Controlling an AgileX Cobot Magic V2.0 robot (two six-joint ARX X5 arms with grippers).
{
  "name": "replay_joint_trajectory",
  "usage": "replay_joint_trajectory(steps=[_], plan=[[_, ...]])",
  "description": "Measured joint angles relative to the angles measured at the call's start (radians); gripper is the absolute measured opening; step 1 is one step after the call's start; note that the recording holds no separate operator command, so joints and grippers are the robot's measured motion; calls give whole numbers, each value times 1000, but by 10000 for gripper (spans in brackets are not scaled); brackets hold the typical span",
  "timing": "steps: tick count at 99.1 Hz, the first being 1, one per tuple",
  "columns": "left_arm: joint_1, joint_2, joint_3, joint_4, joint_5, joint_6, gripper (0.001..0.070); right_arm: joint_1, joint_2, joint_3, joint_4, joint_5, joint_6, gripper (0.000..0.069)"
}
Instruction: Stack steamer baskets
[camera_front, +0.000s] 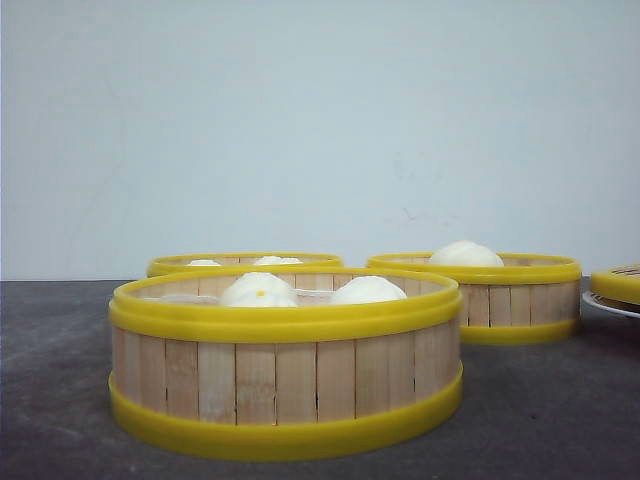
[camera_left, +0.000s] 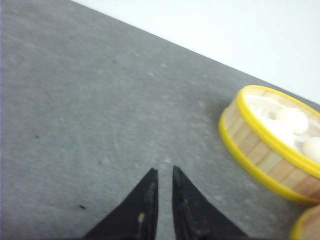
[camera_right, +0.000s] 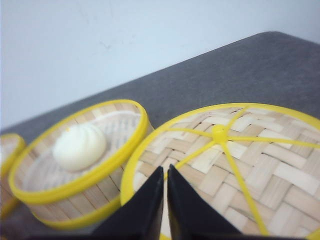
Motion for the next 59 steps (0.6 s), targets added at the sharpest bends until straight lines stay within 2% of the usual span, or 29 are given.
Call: replay_joint_trajectory(steps=[17, 34, 46, 59], plan=[[0, 29, 55, -27, 3, -28, 24, 0, 31, 44, -3, 1, 88, 9], [0, 139, 220, -10, 0, -37, 24, 0, 172, 234, -3, 1, 99, 9], [0, 277, 360, -22, 6, -33, 24, 0, 330, 421, -58, -11, 41, 9], [0, 418, 545, -47, 48, 3, 24, 0, 495, 660, -206, -28, -96, 9]])
